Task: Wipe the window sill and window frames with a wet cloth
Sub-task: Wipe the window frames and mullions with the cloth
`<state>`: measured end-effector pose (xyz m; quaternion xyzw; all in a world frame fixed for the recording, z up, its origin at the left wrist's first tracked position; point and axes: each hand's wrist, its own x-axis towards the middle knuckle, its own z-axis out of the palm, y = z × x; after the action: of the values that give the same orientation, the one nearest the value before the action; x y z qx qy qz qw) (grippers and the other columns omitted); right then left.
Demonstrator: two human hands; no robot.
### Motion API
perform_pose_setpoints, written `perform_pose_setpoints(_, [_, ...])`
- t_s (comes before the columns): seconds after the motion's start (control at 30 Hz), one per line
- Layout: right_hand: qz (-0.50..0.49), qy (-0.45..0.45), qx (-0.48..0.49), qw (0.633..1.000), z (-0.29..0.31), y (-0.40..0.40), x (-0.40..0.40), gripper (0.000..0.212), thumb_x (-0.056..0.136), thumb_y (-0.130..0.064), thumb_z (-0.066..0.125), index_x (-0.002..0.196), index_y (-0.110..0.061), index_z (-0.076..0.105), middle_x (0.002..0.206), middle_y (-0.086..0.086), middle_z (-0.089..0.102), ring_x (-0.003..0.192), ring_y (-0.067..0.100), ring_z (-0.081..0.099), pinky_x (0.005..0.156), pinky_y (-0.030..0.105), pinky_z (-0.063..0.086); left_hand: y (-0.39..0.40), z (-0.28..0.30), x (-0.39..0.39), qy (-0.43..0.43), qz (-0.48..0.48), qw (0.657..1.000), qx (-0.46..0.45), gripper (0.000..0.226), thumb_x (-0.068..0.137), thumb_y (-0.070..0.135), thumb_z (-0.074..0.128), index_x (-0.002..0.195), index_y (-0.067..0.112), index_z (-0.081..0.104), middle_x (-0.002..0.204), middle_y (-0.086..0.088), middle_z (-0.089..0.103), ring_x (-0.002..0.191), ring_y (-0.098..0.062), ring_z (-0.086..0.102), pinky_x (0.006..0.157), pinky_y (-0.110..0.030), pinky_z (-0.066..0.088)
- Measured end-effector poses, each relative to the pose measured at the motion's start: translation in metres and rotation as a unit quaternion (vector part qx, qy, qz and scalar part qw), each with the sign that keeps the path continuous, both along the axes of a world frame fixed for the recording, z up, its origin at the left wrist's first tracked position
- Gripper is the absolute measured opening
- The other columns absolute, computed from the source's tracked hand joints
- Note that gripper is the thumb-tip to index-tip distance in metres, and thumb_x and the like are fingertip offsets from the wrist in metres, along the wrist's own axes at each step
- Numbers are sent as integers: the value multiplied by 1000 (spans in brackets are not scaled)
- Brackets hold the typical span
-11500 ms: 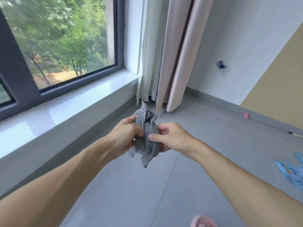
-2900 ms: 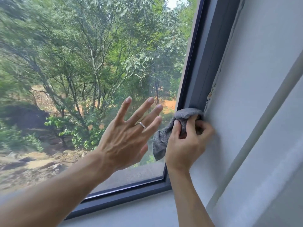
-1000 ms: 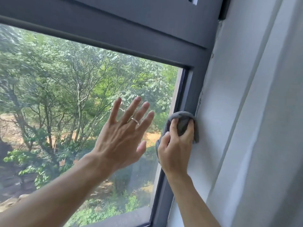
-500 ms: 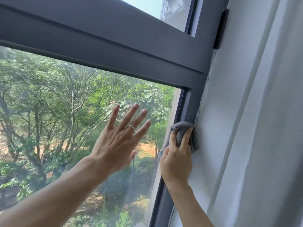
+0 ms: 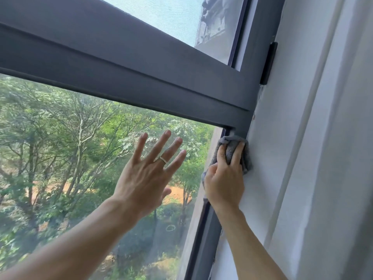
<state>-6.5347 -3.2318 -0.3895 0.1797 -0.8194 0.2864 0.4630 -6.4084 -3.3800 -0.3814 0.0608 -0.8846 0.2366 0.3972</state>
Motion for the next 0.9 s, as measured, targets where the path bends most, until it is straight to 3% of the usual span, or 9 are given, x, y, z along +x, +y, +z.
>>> perform_pose_setpoints(0.17, [4,-50,43,998,-15,9,18,54,98,-16,37,151,-26,37,166,3,0,132,30,42,87,38,52,1,-5,1,-6,-10,1000,9,103,84,63,58,153,28,-10,156,-4,-28,143,-28,-31,111,-58,-25])
perform_pose_setpoints(0.27, [8,-53,4,999,2,10,12,54,97,-16,39,149,-29,41,166,-3,0,137,24,36,93,35,48,-1,-3,1,9,-21,1000,11,101,87,62,54,151,29,-18,151,-2,-38,139,-25,-40,108,-55,-30])
perform_pose_setpoints(0.37, [15,-54,-5,998,12,7,12,56,96,-14,39,151,-28,38,166,-4,2,133,31,38,100,40,46,5,-3,2,-23,-14,999,33,100,93,53,52,148,28,-28,146,-3,-46,134,-25,-46,104,-56,-34])
perform_pose_setpoints(0.4, [29,-53,-5,998,12,8,12,57,97,-13,38,152,-27,34,166,-2,3,134,33,37,103,40,43,7,-1,2,-8,-31,999,31,103,89,47,60,152,28,-19,152,-5,-39,139,-27,-39,108,-57,-30])
perform_pose_setpoints(0.47, [81,-36,-46,995,24,12,12,60,97,-6,38,154,-21,28,165,4,13,139,34,34,110,41,35,9,6,12,-7,-52,998,23,107,66,38,82,154,21,24,162,-14,4,150,-32,0,117,-59,-6])
perform_pose_setpoints(0.53, [118,-39,-145,982,54,14,10,65,95,-2,39,155,-18,21,161,6,24,138,34,36,111,42,35,6,13,20,23,-78,997,11,101,51,35,90,142,15,50,152,-17,36,144,-33,29,117,-59,9])
perform_pose_setpoints(0.6, [131,-81,-210,965,85,8,13,67,96,-4,40,157,-18,15,162,5,22,139,34,34,113,40,30,2,26,32,50,-83,995,-27,99,51,35,89,140,14,52,151,-17,38,144,-33,30,117,-60,7])
perform_pose_setpoints(0.8, [147,-75,-96,982,88,-14,34,68,99,-3,38,156,-8,2,164,11,-8,150,29,7,117,30,10,-10,59,53,84,-28,993,-75,101,54,35,88,143,12,47,152,-18,37,143,-35,27,116,-62,-3])
perform_pose_setpoints(0.9, [148,-120,-170,967,103,-12,33,66,99,-1,36,156,-7,5,164,15,-6,151,27,4,119,31,9,-20,64,61,68,20,994,-81,103,66,44,80,151,14,32,159,-14,20,147,-35,21,115,-64,-7])
